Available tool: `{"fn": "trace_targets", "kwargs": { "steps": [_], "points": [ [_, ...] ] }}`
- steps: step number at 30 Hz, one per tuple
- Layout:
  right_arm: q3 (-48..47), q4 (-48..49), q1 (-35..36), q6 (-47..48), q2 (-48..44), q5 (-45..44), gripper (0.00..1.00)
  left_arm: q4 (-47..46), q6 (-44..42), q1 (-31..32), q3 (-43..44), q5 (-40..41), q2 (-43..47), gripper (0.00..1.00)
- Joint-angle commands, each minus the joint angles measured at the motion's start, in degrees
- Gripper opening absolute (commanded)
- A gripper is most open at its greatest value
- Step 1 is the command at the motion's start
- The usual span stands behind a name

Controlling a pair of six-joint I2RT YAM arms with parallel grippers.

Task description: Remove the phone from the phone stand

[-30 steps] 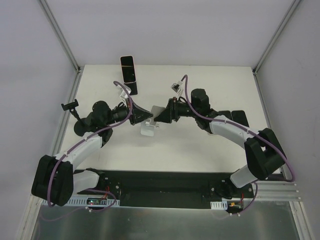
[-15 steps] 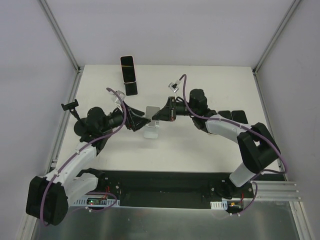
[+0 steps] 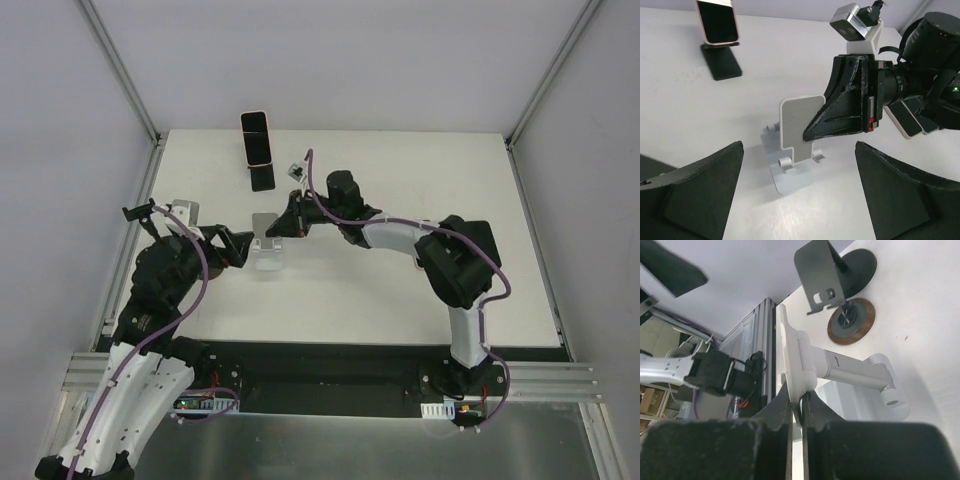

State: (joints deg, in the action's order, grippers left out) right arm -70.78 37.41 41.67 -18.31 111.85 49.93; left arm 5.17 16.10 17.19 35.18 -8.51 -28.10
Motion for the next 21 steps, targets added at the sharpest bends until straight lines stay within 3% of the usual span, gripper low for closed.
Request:
{"fn": "trace_targets", "kwargs": {
  "steps": [1,13,21],
  "points": [
    [-11.10,2.58,2.36,2.40,6.35,-0.89,0.01,10.55,-2.39,-0.23,2.79,11.41,4.71,0.93],
    [-29.58,2.05,7.20,0.29,23.93,-3.61,0.04,18.38,-2.83,-0.23,5.34,13.08,7.36,0.93],
    [-29.68,3.64,7.29,-0.51,27.89,-2.21,0.07,19.88,-3.35,-0.23,5.87,13.08,7.71,0.93]
  ]
}}
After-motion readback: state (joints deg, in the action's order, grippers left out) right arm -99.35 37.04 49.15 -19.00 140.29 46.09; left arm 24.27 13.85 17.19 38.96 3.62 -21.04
